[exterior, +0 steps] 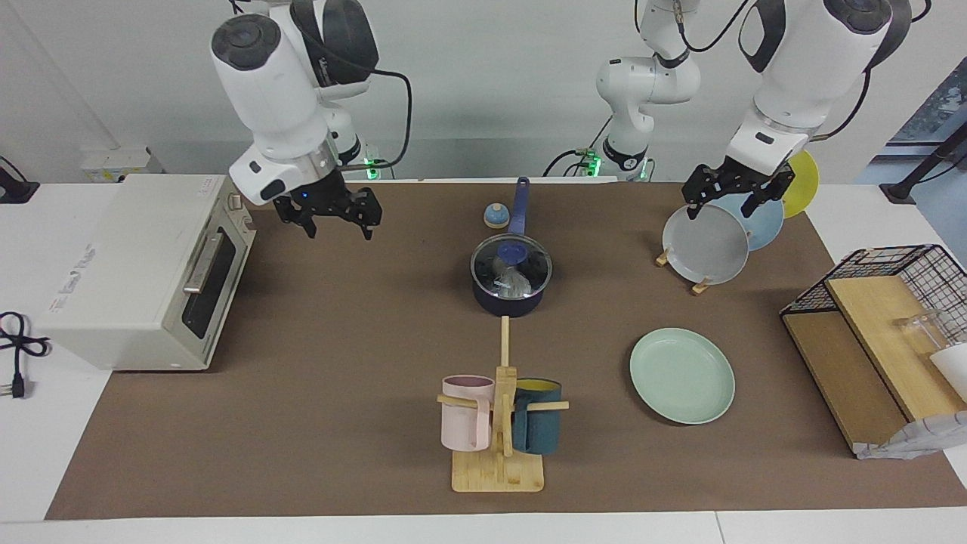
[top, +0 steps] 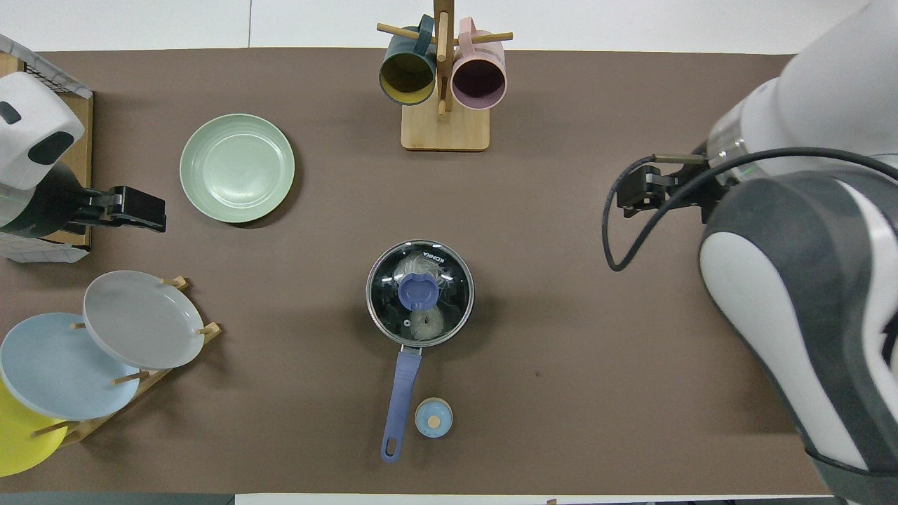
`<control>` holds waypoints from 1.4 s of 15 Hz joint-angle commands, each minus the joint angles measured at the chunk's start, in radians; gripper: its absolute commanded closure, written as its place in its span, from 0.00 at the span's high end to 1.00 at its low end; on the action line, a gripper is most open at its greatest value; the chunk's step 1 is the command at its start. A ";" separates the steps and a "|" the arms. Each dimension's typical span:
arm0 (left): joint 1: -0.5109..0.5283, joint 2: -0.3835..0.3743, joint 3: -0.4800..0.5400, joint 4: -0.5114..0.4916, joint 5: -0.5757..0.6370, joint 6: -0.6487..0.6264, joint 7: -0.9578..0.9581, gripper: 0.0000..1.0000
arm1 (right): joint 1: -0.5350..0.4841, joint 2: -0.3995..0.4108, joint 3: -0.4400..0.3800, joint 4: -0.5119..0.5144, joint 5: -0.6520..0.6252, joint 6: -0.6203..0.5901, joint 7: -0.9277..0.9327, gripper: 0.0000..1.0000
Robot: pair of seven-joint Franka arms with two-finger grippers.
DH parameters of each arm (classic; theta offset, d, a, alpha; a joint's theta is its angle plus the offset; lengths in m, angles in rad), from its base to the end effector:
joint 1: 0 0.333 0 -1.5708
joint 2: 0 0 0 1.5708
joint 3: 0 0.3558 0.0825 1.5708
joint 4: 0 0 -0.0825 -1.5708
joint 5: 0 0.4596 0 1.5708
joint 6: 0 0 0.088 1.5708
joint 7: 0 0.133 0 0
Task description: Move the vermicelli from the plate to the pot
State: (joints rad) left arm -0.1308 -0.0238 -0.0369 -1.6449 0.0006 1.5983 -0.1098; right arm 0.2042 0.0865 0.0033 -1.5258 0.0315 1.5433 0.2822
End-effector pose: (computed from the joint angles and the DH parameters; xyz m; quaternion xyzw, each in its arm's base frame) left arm 0.6134 -0.1040 0.6150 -0.9995 0.0289 0.0112 0.0023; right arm 0.6393 0.1389 0.6050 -0.9986 0.0374 0.0373 0.0071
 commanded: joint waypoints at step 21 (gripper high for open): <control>0.010 -0.010 0.002 -0.016 -0.027 0.015 0.002 1.00 | -0.150 -0.114 -0.039 -0.096 -0.068 -0.062 -0.296 1.00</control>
State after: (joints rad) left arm -0.1263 -0.0238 -0.0364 -1.6456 -0.0115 1.5976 -0.1105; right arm 0.0701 -0.0098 -0.0400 -1.5937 -0.0222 1.4639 0.0163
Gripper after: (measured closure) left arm 0.000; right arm 0.000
